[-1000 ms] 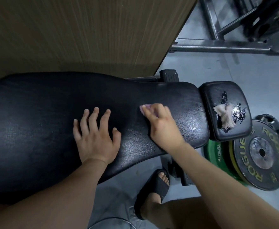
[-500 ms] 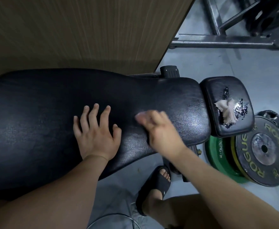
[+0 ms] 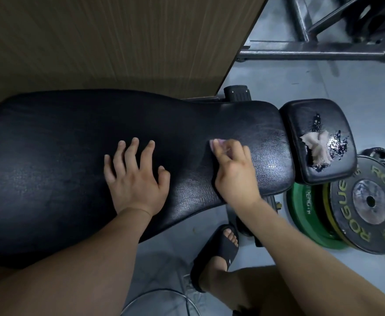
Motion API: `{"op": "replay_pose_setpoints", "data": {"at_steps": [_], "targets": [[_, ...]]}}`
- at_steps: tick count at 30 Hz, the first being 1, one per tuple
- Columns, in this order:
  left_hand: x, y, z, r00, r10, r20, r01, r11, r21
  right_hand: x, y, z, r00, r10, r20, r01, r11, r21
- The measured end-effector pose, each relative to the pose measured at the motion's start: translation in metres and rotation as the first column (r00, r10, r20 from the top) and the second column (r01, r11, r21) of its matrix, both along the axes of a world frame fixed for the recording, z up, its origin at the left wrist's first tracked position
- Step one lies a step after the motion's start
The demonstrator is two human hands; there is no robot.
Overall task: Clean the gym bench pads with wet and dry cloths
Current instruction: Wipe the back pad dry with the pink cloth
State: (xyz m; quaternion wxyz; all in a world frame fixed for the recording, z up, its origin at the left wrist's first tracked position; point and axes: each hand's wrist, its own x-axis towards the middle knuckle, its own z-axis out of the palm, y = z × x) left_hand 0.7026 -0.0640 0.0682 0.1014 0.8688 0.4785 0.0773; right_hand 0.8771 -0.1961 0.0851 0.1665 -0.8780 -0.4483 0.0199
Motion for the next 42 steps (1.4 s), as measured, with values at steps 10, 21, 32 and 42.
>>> {"op": "replay_pose_setpoints", "data": {"at_steps": [10, 21, 32, 42], "targets": [[0.0, 0.001, 0.0, 1.0, -0.006, 0.01, 0.006, 1.0, -0.002, -0.011, -0.023, 0.004, 0.97, 0.241, -0.01, -0.241, 0.969, -0.061], [-0.003, 0.0, 0.0, 0.998, -0.001, 0.056, 0.001, 1.0, 0.005, -0.017, -0.058, -0.002, 0.989, 0.144, 0.034, -0.142, 0.989, -0.044], [-0.005, 0.0, -0.001, 0.995, -0.007, 0.095, 0.006, 1.0, 0.005, -0.006, -0.097, -0.009, 0.97, -0.233, 0.07, 0.227, 0.97, 0.089], [-0.005, -0.001, 0.0, 0.993, -0.018, 0.119, 0.019, 1.0, -0.001, -0.008, -0.117, -0.009, 0.973, -0.229, 0.02, 0.227, 0.97, 0.081]]}}
